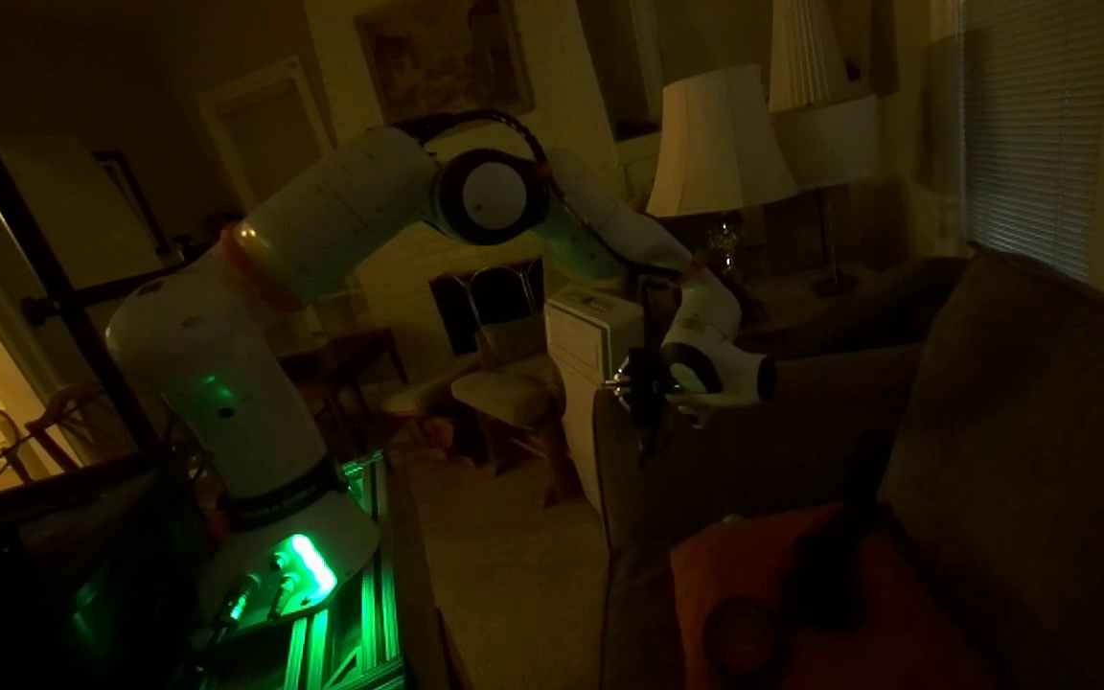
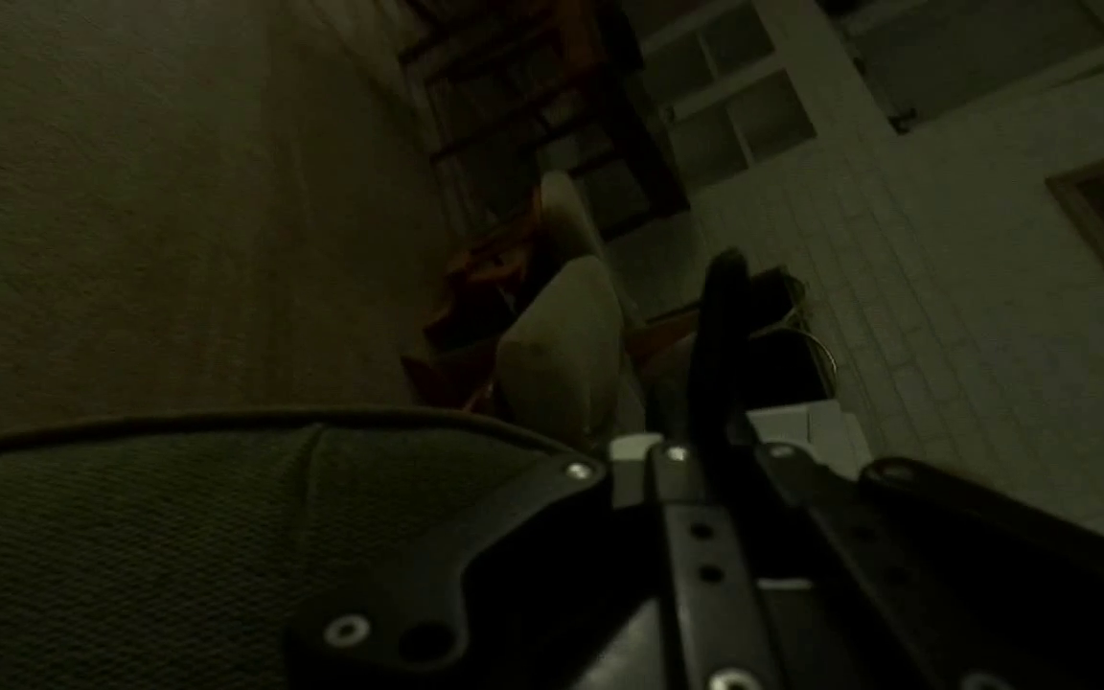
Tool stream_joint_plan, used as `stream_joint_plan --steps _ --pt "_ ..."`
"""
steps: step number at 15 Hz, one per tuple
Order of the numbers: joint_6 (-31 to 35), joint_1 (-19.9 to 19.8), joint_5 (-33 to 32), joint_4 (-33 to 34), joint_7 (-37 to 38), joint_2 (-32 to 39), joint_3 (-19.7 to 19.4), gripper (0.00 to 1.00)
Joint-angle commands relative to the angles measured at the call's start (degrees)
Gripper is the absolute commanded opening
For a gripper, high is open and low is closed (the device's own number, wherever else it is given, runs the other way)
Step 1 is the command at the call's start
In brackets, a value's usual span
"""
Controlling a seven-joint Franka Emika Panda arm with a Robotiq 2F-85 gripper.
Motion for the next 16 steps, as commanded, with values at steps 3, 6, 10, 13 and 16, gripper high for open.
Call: stream_joint_plan --steps 3,6,10,13,16 --pt "-3.0 -2.0 -9.9 11.1 1.8 6.4 3.8 0.01" --pt "-2.3 -3.5 -11.1 14.4 0.1 8.4 6.3 0.01" --pt "-3.1 -5.8 -10.1 17.6 -3.3 10.3 10.2 0.01" --pt "-3.3 -6.5 -10.2 19.9 -4.8 11.8 11.8 0.01" --pt "-2.4 -6.3 -10.4 21.9 -6.3 13.3 12.3 0.01"
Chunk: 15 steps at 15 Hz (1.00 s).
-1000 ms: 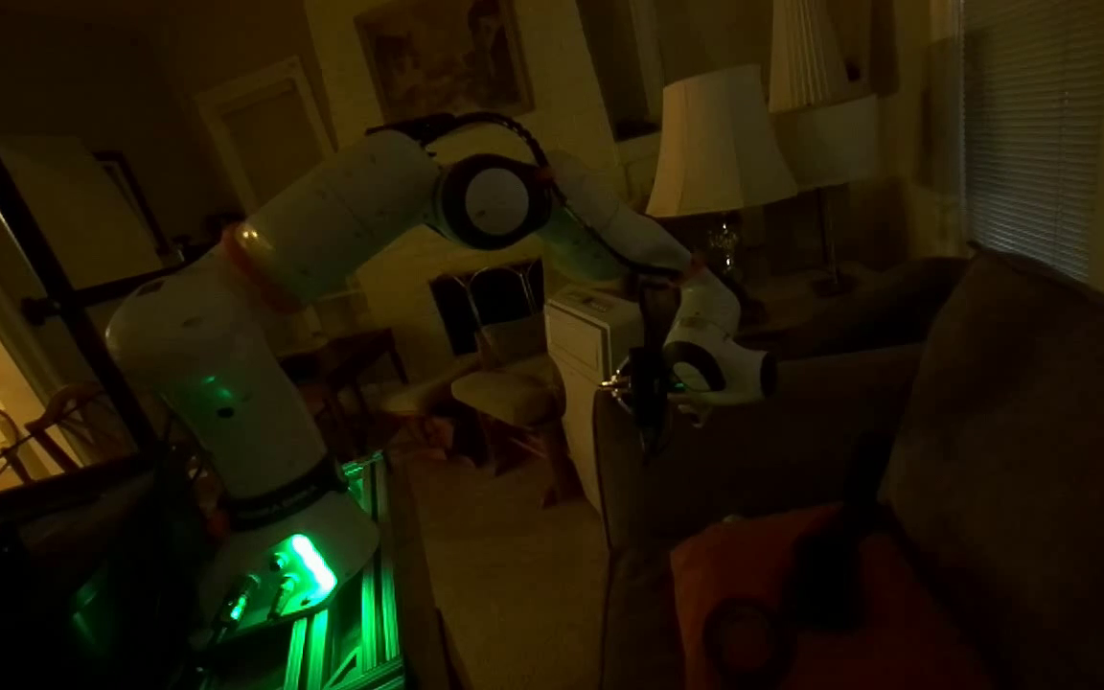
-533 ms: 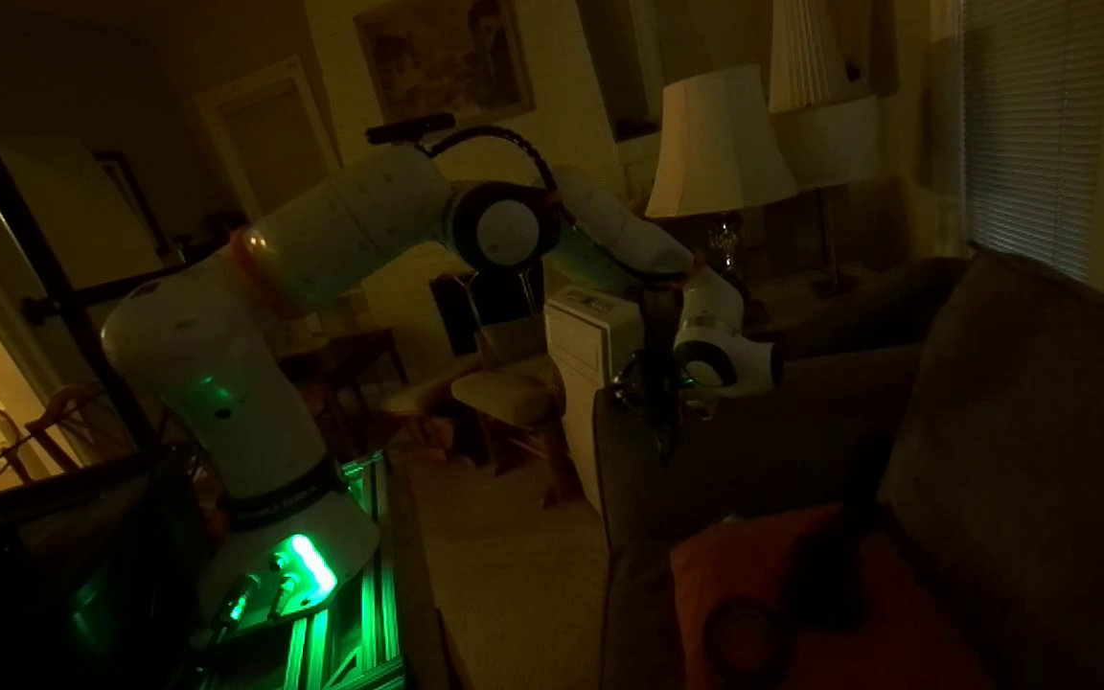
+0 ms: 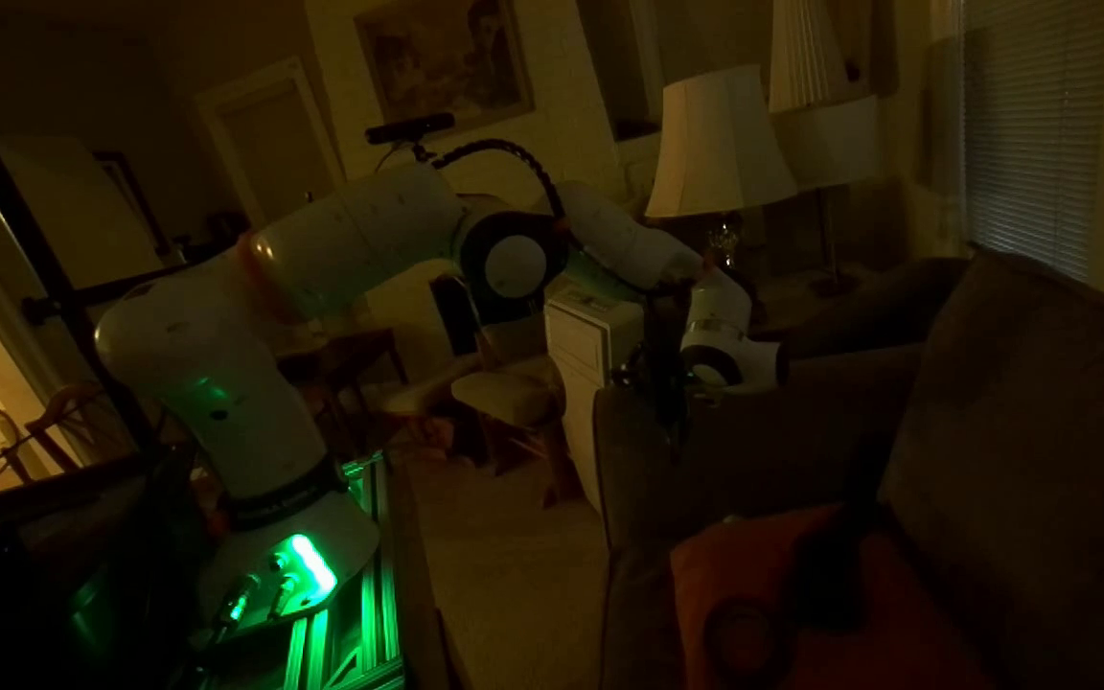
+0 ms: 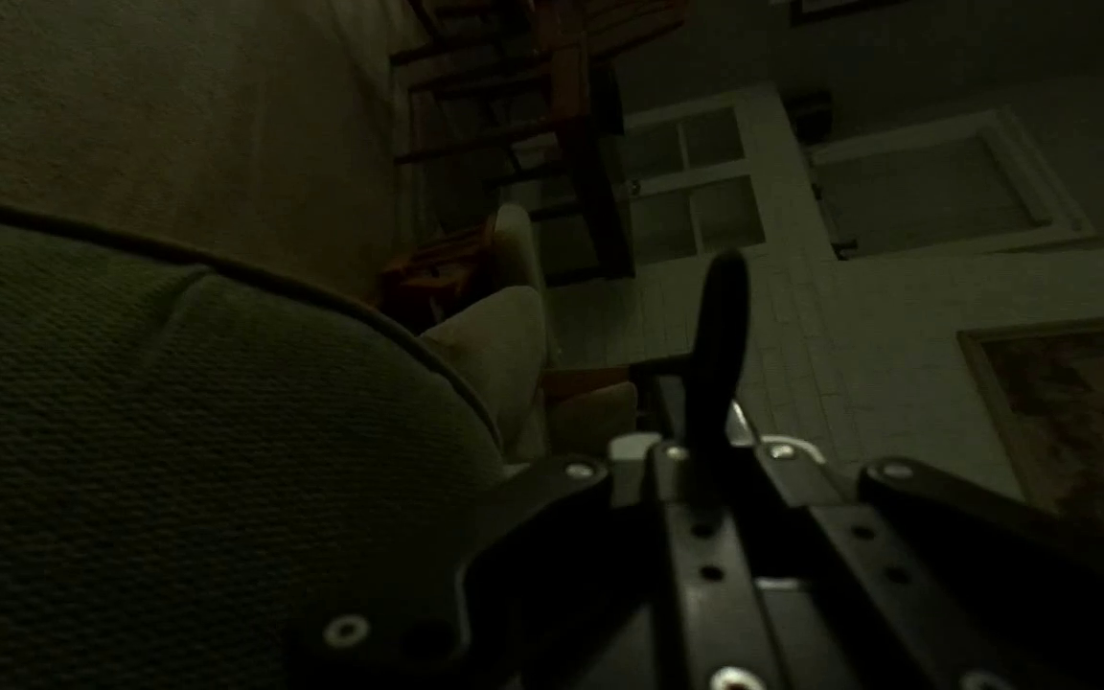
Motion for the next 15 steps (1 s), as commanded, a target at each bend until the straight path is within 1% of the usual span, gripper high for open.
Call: stream_joint_plan --steps 1,7,8,10,15 --pt "-0.1 -0.5 -0.8 4.9 -1.8 4.0 1.3 0.01" --pt "1.4 -0.5 0.3 8.2 -4.0 7.4 2.8 0.01" --pt "1.6 -0.2 1.4 8.3 -4.6 7.5 2.4 0.01" --pt "2.4 -0.4 2.4 8.7 -5.6 8.1 2.8 0.01" --pt "3.6 -0.3 3.7 9.4 -6.9 8.9 2.9 0.01"
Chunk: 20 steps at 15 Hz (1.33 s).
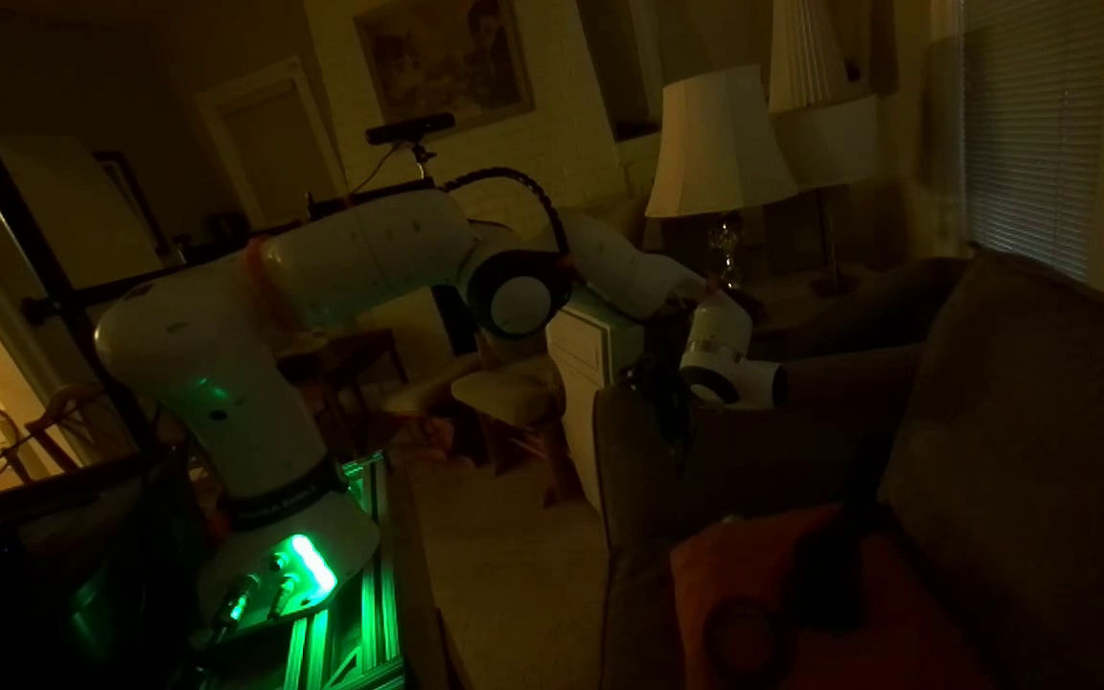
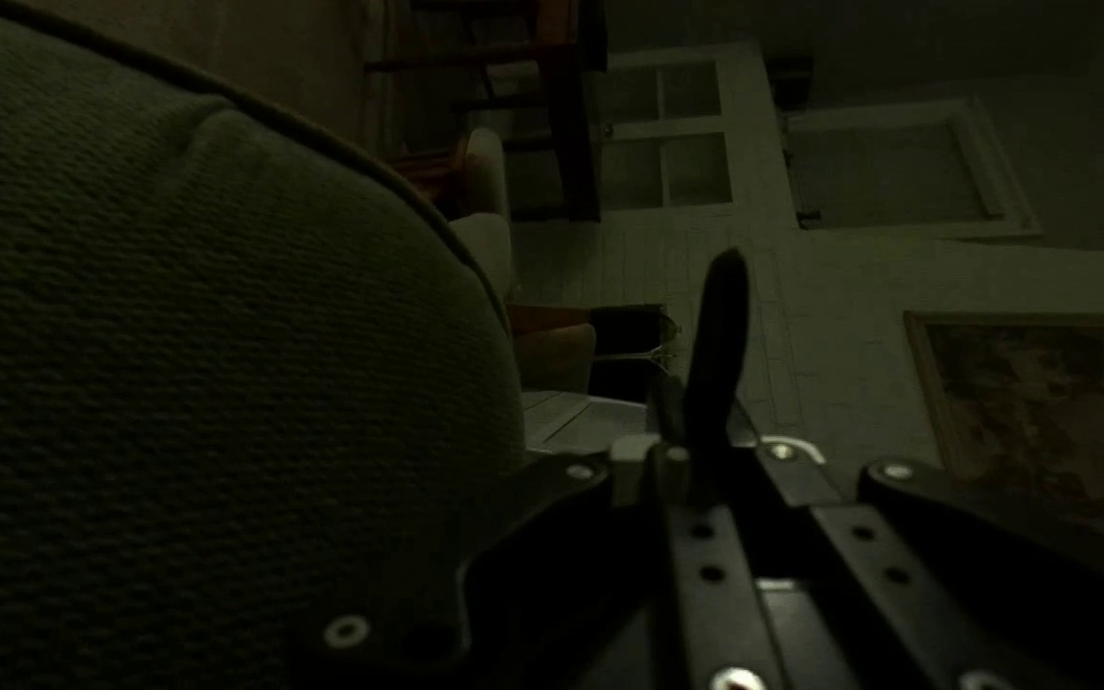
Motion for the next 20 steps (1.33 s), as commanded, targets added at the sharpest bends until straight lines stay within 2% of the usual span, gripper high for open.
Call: stream_joint_plan --steps 1,5,6,13,14,16,17,18,20 --pt "1.0 -0.2 1.3 2.6 -1.0 2.3 0.7 0.01" --pt "1.0 -0.1 1.6 3.9 -0.9 3.4 1.0 0.01" --pt "1.6 -0.2 2.2 0.4 -2.0 1.0 0.7 0.01" --pt "1.8 -0.1 2.7 0.5 -1.9 1.1 0.3 0.01" --pt "2.0 -0.1 2.7 0.5 -1.8 1.1 0.2 0.18" --pt "2.5 -0.2 2.7 0.6 -1.6 1.1 0.0 0.38" --pt "2.7 -0.2 2.6 0.6 -1.5 1.1 0.0 0.43" --pt "3.0 -0.3 2.5 0.6 -1.5 1.1 0.0 0.54" --pt "3.7 -0.3 2.4 0.6 -1.5 1.1 -0.2 0.68"
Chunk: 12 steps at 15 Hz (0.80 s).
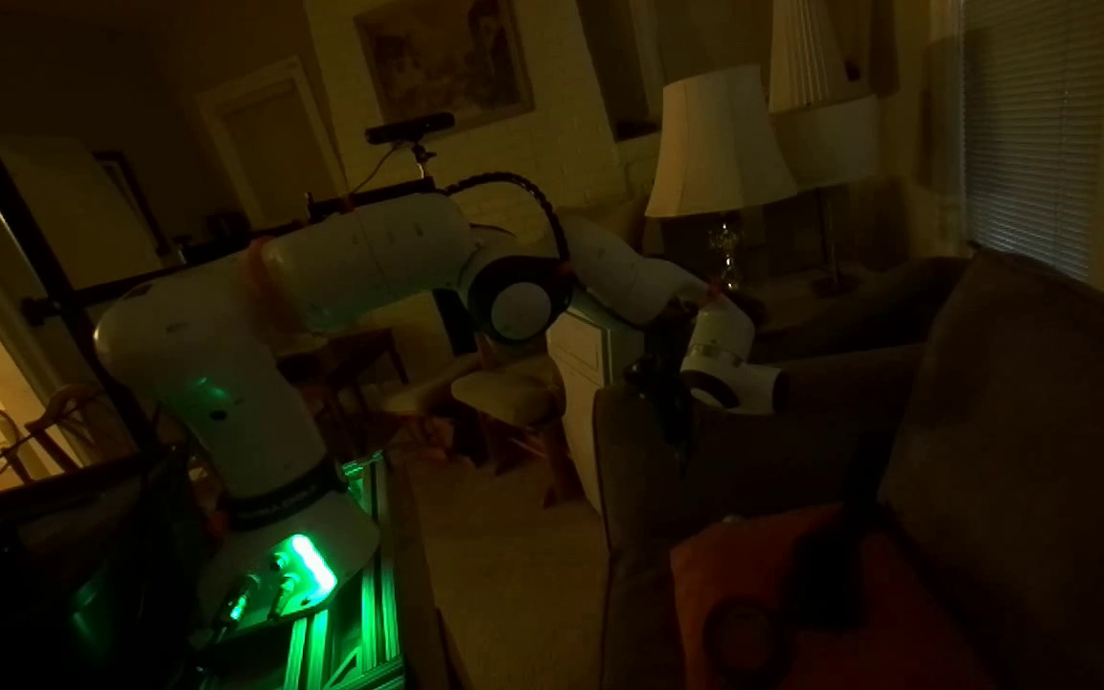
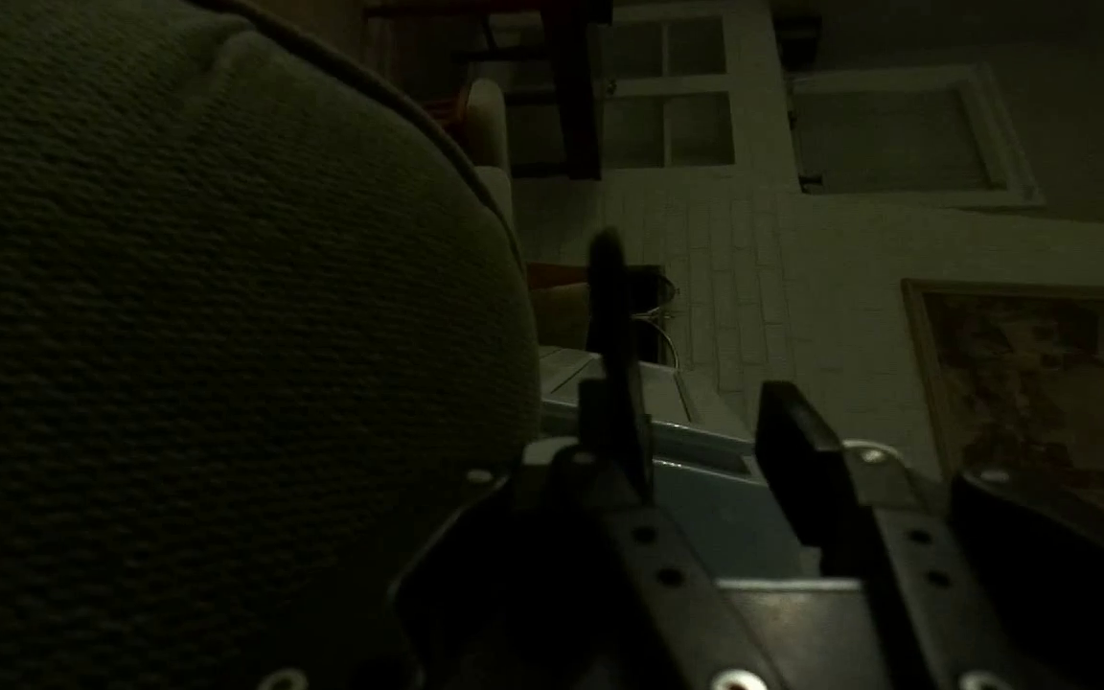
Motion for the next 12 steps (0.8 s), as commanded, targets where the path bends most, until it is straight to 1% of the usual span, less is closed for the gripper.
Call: stream_joint_plan --steps 1,4,6,8,10,12 --pt "1.7 -0.2 0.5 -0.3 0.1 0.0 -0.2 0.77" --pt "2.4 -0.4 0.5 -0.3 0.1 0.0 -0.2 0.99" --pt "3.4 -0.4 0.4 -0.3 0.2 0.0 -0.4 1.00" --pt "7.2 -0.6 1.0 -3.1 -0.9 -2.1 -0.9 1.00" --pt "14.3 -0.5 1.6 -8.8 -2.4 -6.8 -2.3 1.00" --pt "19.8 -0.4 2.1 -15.3 -4.4 -12.0 -2.8 0.99"
